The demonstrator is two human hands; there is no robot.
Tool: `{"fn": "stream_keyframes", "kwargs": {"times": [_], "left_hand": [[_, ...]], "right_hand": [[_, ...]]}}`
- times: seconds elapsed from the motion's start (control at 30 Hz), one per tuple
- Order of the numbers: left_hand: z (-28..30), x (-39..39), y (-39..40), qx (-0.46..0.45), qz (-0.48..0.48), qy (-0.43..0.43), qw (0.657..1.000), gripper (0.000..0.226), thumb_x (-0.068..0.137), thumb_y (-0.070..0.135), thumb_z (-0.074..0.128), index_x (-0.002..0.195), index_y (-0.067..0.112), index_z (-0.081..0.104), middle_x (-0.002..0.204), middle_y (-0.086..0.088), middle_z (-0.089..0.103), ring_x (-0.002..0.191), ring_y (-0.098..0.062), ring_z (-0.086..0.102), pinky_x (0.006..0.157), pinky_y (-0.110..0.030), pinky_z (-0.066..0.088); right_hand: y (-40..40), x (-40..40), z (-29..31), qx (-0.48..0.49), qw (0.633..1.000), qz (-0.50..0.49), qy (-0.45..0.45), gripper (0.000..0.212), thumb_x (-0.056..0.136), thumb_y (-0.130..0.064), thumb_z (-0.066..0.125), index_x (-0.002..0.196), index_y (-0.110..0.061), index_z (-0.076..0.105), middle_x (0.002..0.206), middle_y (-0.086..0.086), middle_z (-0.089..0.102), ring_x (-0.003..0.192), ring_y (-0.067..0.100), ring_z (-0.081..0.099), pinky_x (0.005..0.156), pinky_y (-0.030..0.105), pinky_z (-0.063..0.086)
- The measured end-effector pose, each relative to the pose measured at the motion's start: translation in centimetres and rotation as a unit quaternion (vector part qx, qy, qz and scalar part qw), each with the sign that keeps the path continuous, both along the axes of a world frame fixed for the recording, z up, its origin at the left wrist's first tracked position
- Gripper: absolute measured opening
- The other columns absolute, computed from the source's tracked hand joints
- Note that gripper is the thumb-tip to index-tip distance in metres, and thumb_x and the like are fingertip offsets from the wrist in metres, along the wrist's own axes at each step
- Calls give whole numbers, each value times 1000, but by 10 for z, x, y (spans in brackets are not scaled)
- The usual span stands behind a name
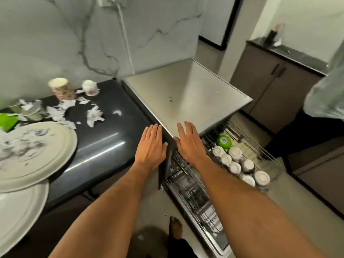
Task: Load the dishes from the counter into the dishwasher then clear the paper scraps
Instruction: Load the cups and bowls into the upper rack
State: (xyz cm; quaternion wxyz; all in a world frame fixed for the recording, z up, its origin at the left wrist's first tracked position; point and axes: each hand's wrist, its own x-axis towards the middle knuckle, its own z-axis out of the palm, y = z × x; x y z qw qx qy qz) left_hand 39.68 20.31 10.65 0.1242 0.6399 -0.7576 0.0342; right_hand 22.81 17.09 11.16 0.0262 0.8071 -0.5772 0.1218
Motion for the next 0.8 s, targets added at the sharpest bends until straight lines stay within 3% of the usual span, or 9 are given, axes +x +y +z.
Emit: {"fn": "stream_keyframes", "kwargs": {"times": [0.4,0.67,0.8], "left_hand": [[31,169,-11,-44,174,22,984,67,95,35,52,150,0,34,153,-19,40,145,-31,33,123,-46,22],[24,244,-76,-28,254,37,966,68,101,39,42,155,1,26,158,-19,34,149,-29,28,125,-44,17],[19,269,-126,-29,274,71,959,67,101,39,44,154,1,28,155,-18,37,146,-28,31,124,-43,22]], "right_hand": [[-53,184,36,-50,987,152,16,61,105,-42,48,152,-3,39,147,29,47,139,40,44,117,48,38],[-127,272,40,-19,974,224,-5,64,106,-39,47,157,-5,28,158,27,33,148,37,30,123,44,24],[-180,306,33,1,970,242,-8,66,107,-40,45,159,-6,24,161,26,27,151,35,24,124,43,21]]}}
